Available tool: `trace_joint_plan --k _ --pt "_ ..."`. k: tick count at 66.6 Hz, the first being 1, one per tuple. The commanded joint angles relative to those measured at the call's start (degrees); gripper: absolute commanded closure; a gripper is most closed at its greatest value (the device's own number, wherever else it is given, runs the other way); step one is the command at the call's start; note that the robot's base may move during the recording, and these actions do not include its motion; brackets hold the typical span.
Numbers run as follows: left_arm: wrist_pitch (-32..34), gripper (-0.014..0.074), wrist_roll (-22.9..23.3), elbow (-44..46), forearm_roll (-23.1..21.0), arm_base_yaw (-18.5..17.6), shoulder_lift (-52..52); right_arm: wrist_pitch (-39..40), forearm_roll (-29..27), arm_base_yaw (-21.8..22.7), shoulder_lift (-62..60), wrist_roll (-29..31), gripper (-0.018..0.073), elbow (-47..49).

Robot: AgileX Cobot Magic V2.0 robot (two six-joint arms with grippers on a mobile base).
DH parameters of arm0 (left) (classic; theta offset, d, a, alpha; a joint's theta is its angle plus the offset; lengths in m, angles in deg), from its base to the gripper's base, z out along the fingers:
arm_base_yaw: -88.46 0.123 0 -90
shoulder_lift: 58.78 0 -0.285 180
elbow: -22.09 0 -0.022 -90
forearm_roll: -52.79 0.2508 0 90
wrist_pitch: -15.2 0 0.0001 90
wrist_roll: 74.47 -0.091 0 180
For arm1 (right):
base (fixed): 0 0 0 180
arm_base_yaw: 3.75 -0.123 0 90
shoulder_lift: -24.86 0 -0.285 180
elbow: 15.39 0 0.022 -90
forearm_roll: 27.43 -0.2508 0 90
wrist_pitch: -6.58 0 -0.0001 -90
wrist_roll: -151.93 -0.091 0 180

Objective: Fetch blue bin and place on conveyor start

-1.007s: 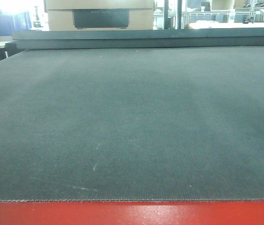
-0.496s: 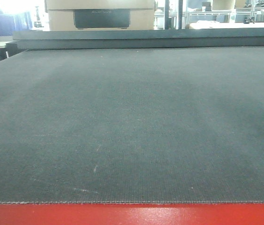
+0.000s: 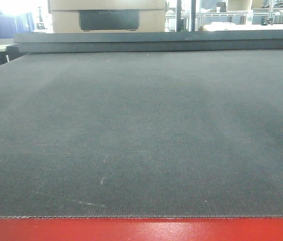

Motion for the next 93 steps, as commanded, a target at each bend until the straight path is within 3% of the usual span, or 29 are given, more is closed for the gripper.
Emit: trace_joint_plan --k 1,11,16,38,57,61,66,73,75,78,85,93 --pt "2.4 0.0707 1.1 0.5 -2.9 -0.2 -1.0 1.2 0.3 0.1 -0.6 1.8 0.0711 0.5" --pt "-9.1 0.0707 1.1 0.3 -2.3 -0.2 -0.3 -5.9 0.3 0.1 0.3 1.8 0.0711 0.4" --pt "-11.9 0.0707 1.1 -0.9 -1.3 -0.2 1.0 -7.6 0.4 0.1 2.1 1.8 0.0711 0.4" --pt "-9.2 0.0707 1.1 -8.6 3.6 -0.1 9.3 -3.7 1.2 0.1 13.5 1.8 0.0711 0.4" --pt "-5.1 0.0695 1.1 -9.9 4.0 -0.1 15.6 -3.3 4.1 0.1 22.5 1.8 0.0700 0.4" --pt "-5.0 0.0636 1.1 -9.9 4.0 -0.1 16.3 -3.3 4.1 0.1 23.4 1.8 0.0639 0.4" --pt "-5.2 0.0497 1.1 -9.9 4.4 -0.1 16.7 -3.2 4.1 0.1 23.8 1.8 0.0489 0.4" --pt "-5.1 0.0202 1.1 -9.9 4.9 -0.1 16.8 -2.8 4.2 0.1 23.8 1.8 0.0172 0.4" --pt "-5.0 0.0068 1.1 -9.7 4.9 -0.1 16.8 -2.7 4.4 0.1 23.8 1.8 0.0076 0.4" --pt "-5.0 -0.0036 1.1 -9.5 5.0 -0.1 16.7 -2.7 4.6 0.3 23.6 1.8 0.0003 0.4" --pt "-6.6 0.0050 1.1 -8.6 5.0 -0.1 15.5 -3.3 4.6 1.0 22.3 1.8 0.0008 0.4" --pt "-7.7 0.0142 1.1 -8.1 6.1 -0.1 11.8 -3.4 4.6 2.5 18.7 1.5 0.0097 0.4"
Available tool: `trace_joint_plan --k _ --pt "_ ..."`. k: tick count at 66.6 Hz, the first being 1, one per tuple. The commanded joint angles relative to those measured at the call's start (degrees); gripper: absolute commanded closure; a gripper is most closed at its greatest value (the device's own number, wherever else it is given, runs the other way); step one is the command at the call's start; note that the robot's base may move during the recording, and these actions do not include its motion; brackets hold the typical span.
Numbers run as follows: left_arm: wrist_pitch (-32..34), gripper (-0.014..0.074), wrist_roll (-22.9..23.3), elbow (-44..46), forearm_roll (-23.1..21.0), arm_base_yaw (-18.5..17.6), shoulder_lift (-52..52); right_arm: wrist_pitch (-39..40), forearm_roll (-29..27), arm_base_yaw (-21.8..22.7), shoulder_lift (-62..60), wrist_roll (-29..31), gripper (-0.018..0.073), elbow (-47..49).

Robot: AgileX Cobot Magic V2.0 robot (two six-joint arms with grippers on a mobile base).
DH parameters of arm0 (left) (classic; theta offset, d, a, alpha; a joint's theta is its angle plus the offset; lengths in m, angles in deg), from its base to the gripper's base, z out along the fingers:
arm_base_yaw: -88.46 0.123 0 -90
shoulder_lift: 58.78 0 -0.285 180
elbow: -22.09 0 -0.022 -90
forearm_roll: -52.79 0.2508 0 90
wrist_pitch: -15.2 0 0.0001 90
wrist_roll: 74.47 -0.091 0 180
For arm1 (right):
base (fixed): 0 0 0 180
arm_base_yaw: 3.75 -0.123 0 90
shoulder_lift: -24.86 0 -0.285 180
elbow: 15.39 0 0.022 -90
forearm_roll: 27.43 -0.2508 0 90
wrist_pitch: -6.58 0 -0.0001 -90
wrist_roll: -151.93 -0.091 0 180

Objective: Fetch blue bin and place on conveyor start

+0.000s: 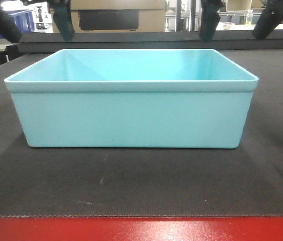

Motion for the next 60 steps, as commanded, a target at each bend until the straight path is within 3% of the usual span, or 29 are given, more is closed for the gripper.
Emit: trace_joint_plan --k 1,11,23,39,60 --pt "-0.6 0.0154 -0.4 0.8 1.0 -0.1 -4.2 0.4 1.0 1.6 -4.5 0.0 0.0113 0.4" --pt "-1.9 0.0349 -1.0 0.8 1.1 2.5 -11.7 -0.3 1.0 5.1 -11.7 -0.1 0.0373 0.4" --pt "-2.9 0.0692 -3.6 -3.0 1.1 8.1 -20.5 0.2 4.2 8.1 -19.8 -0.1 0.0725 -2.5" --pt "5.0 0.0707 -5.4 -19.1 1.1 14.3 -33.0 8.4 7.2 8.4 -32.4 -0.1 0.0712 -18.6" --pt "21.7 0.0707 -5.4 -45.3 2.4 14.8 -55.7 27.2 7.2 8.4 -52.5 -0.1 0.0712 -43.7"
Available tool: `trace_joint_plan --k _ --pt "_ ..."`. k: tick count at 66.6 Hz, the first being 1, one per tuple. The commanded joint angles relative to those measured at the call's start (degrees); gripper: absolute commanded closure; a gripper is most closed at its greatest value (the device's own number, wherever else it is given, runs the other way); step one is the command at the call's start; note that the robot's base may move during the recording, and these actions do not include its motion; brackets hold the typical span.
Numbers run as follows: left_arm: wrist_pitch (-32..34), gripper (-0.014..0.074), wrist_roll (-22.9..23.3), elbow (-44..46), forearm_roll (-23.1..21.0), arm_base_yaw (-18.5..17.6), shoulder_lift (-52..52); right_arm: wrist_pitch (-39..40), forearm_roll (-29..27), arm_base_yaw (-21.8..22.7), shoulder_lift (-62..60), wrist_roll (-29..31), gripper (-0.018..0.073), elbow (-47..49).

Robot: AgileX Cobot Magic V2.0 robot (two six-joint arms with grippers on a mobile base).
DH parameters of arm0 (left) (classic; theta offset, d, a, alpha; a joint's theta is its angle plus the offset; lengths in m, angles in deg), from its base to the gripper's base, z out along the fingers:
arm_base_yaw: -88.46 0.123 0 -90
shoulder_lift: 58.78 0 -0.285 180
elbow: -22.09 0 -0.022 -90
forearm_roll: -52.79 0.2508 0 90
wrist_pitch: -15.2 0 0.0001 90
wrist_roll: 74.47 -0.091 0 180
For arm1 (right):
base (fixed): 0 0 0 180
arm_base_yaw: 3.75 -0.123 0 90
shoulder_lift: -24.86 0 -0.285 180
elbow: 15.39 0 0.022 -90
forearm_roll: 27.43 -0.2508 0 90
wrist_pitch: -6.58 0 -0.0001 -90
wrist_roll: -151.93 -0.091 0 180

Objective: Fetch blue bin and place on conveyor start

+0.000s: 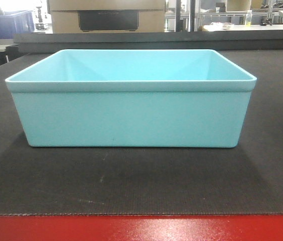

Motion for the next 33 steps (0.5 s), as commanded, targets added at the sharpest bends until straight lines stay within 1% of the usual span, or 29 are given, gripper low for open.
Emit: trace_joint_plan --k 1,9,17,25,33 --pt "5.9 0.0707 -0.3 -5.5 0.9 0.3 -5.9 6.7 0.7 0.4 -5.9 0.1 0.0712 -6.6" --pt "11.3 0.0707 -0.3 -11.8 0.9 0.3 -15.0 12.1 0.9 0.4 -14.1 0.2 0.0712 -14.2" --pt "13.8 0.0707 -0.3 -15.0 0.9 0.3 -22.3 18.4 0.9 0.4 -23.1 0.9 0.0712 -20.7" --pt "15.3 0.0707 -0.3 -16.2 0.9 0.3 -26.4 23.9 1.0 0.4 -30.0 0.9 0.0712 -25.7" --pt "16.0 0.0707 -0.3 -16.2 0.9 0.3 -27.6 26.6 1.0 0.4 -33.0 0.9 0.0712 -28.0"
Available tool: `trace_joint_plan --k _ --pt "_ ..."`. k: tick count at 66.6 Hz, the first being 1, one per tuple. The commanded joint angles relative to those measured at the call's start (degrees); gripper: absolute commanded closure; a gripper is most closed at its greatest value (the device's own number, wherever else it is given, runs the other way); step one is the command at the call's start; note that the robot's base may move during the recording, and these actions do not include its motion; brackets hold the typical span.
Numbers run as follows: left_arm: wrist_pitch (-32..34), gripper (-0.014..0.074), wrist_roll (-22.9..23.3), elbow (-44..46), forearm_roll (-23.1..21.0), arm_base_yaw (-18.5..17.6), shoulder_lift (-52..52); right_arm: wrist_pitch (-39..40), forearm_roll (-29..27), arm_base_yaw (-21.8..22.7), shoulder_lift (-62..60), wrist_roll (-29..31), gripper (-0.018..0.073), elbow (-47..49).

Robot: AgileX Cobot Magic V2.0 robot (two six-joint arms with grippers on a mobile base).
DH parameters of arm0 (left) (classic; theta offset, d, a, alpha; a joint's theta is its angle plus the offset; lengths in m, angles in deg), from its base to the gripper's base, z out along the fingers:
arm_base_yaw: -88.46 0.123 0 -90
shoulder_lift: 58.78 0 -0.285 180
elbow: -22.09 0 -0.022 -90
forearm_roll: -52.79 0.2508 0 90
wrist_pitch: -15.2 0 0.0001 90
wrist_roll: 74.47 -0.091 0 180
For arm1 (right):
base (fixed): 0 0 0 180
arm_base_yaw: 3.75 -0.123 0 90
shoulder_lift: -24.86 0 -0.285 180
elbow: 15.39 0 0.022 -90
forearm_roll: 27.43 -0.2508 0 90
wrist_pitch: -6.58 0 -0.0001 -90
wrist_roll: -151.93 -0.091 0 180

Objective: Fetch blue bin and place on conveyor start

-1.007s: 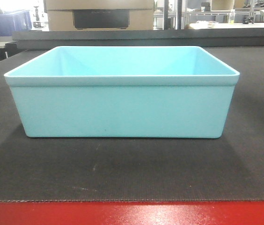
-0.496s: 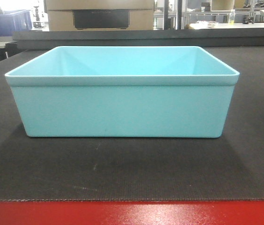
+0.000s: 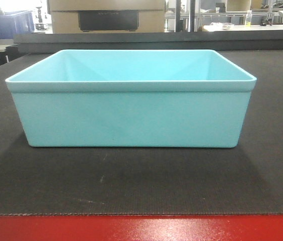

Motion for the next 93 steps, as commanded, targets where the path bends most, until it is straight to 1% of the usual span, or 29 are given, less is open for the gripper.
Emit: trace_joint_plan --k 1,48,53,57,60,63,64,67,69,77,81,83,84,85,87,93 --pt "2.1 0.0707 -0.2 -0.3 0.3 0.3 -0.8 4.1 0.7 0.4 -1.7 0.5 0.0712 -1.5" --pt "2.6 0.0707 -0.2 -0.5 0.3 0.3 -0.8 4.6 0.7 0.4 -1.7 0.5 0.0712 -1.6" --pt "2.6 0.0707 -0.2 -0.8 -1.2 0.9 -1.3 4.6 0.7 0.4 -1.7 0.5 0.0712 -1.6" --pt "2.6 0.0707 -0.3 -1.5 -2.9 2.8 -2.6 4.6 0.7 0.4 -1.7 0.5 0.0712 -1.6" --pt "2.7 0.0707 -1.8 -2.7 -4.1 4.6 -3.7 4.6 0.7 0.4 -1.7 0.5 0.0712 -1.6" --pt "3.7 0.0707 -5.7 -4.7 -6.5 6.3 -5.4 4.6 0.7 0.4 -1.7 0.5 0.0712 -1.6" --pt "4.8 0.0707 -8.0 -6.3 -8.2 6.9 -6.1 4.6 0.7 0.4 -1.7 0.5 0.0712 -1.6" --pt "7.3 0.0707 -10.0 -9.6 -10.2 8.1 -7.9 4.6 0.7 0.4 -1.7 0.5 0.0712 -1.6" --pt "8.8 0.0707 -10.2 -11.7 -10.9 8.6 -9.1 4.6 0.7 0.4 -1.7 0.5 0.0712 -1.6" --pt "15.7 0.0707 -10.2 -22.5 -10.5 8.6 -13.2 4.6 0.7 0.4 -1.7 0.5 0.0712 -1.6" --pt "18.5 0.0707 -10.2 -26.7 -10.5 8.6 -14.7 4.6 0.7 0.4 -1.7 0.5 0.0712 -1.6" --pt "19.6 0.0707 -10.2 -26.7 -10.5 8.6 -15.2 4.6 0.7 0.4 -1.7 0.5 0.0712 -1.6" --pt "19.1 0.0707 -10.2 -26.7 -10.5 8.6 -15.6 4.6 0.7 0.4 -1.7 0.5 0.0712 -1.6" --pt "15.3 0.0707 -10.2 -26.7 -10.5 8.6 -15.6 4.6 0.7 0.4 -1.7 0.5 0.0712 -1.6" --pt "12.7 0.0707 -10.2 -26.7 -10.5 8.6 -15.6 4.6 0.7 0.4 -1.7 0.5 0.0712 -1.6" --pt "11.5 0.0707 -10.2 -26.7 -10.5 8.6 -15.6 4.6 0.7 0.4 -1.7 0.5 0.0712 -1.6"
